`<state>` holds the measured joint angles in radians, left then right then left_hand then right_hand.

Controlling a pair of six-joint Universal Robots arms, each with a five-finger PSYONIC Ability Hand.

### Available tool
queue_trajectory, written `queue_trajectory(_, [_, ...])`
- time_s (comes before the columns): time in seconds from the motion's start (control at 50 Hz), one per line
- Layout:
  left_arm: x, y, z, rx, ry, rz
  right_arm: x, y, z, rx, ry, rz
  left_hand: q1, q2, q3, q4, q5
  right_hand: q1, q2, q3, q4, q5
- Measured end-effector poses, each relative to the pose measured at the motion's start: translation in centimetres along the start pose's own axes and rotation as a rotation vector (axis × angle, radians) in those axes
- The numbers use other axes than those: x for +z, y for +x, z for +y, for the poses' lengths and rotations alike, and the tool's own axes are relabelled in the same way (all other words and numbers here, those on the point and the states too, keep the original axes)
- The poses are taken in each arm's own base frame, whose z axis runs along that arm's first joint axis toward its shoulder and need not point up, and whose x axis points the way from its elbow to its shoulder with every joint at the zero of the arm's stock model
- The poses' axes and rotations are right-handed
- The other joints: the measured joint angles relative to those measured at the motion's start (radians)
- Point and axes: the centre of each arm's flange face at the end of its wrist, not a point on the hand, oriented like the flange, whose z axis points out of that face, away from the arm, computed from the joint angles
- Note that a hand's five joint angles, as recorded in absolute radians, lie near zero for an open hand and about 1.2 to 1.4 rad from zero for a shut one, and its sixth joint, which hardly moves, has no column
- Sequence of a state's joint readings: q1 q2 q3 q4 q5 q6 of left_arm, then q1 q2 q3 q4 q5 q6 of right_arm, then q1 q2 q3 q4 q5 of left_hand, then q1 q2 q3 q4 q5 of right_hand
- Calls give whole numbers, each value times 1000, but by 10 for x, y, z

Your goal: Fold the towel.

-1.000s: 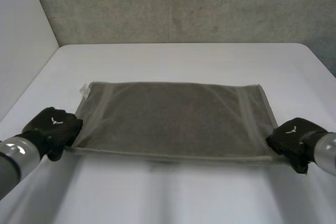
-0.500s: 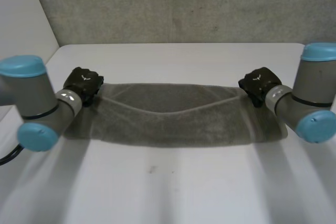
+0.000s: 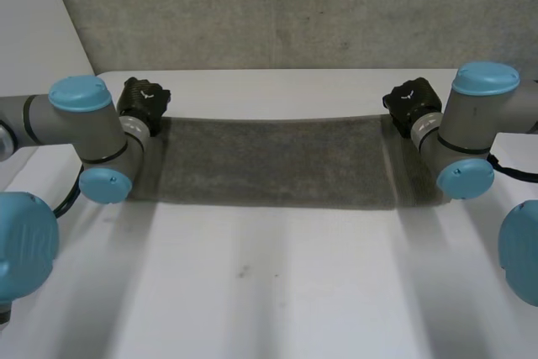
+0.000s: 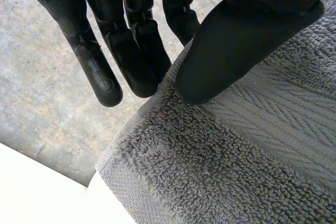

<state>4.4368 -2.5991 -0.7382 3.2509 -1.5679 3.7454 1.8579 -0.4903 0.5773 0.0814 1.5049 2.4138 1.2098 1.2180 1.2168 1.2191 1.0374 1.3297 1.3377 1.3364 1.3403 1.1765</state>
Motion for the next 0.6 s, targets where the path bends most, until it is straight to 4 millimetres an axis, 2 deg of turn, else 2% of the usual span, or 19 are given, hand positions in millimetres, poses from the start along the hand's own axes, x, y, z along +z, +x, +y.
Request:
queue_trajectory(0.08, [3, 4, 5, 0, -7, 7, 4, -2, 2, -1, 2, 3, 0, 0, 0, 0, 0, 0, 0, 0, 0, 0])
queue_trajectory(0.1, [4, 5, 6, 0, -10, 9, 5, -2, 3, -1, 2, 4, 0, 0, 0, 0, 0, -68, -55, -54, -55, -59])
queue_trajectory(0.12, [4, 6, 7, -1, -12, 11, 6, -3, 5, -2, 1, 4, 0, 0, 0, 0, 0, -240, -250, -243, -230, -241])
queue_trajectory(0.16, [5, 8, 8, -2, -13, 14, 7, -4, 7, -2, -2, 6, -143, -159, -157, -160, -147, -488, -501, -488, -488, -514])
queue_trajectory(0.22, [5, 10, 8, -8, -13, 17, 9, -5, 10, -2, -12, 16, -672, -696, -681, -692, -683, -976, -992, -978, -977, -1028])
queue_trajectory(0.24, [5, 10, 7, -12, -10, 17, 9, -4, 10, -1, -15, 23, -814, -865, -849, -862, -856, -1049, -1060, -1059, -1054, -1101])
queue_trajectory(0.28, [5, 10, 5, -21, -6, 16, 9, -3, 9, 1, -17, 32, -952, -951, -952, -951, -932, -1082, -1089, -1092, -1085, -1120])
queue_trajectory(0.4, [0, 0, -16, -102, 27, 1, 2, 19, -13, 37, 8, 86, -1029, -1041, -1040, -1041, -1004, -1100, -1092, -1096, -1086, -1120])
queue_trajectory(0.5, [-14, -18, -40, -210, 48, -9, -17, 44, -40, 118, 45, 116, -1034, -1051, -1050, -1051, -1009, -1100, -1092, -1096, -1086, -1120])
queue_trajectory(0.6, [-35, -31, -52, -278, 37, -5, -40, 59, -55, 173, 43, 114, -1038, -1052, -1050, -1053, -1011, -1103, -1092, -1096, -1086, -1120])
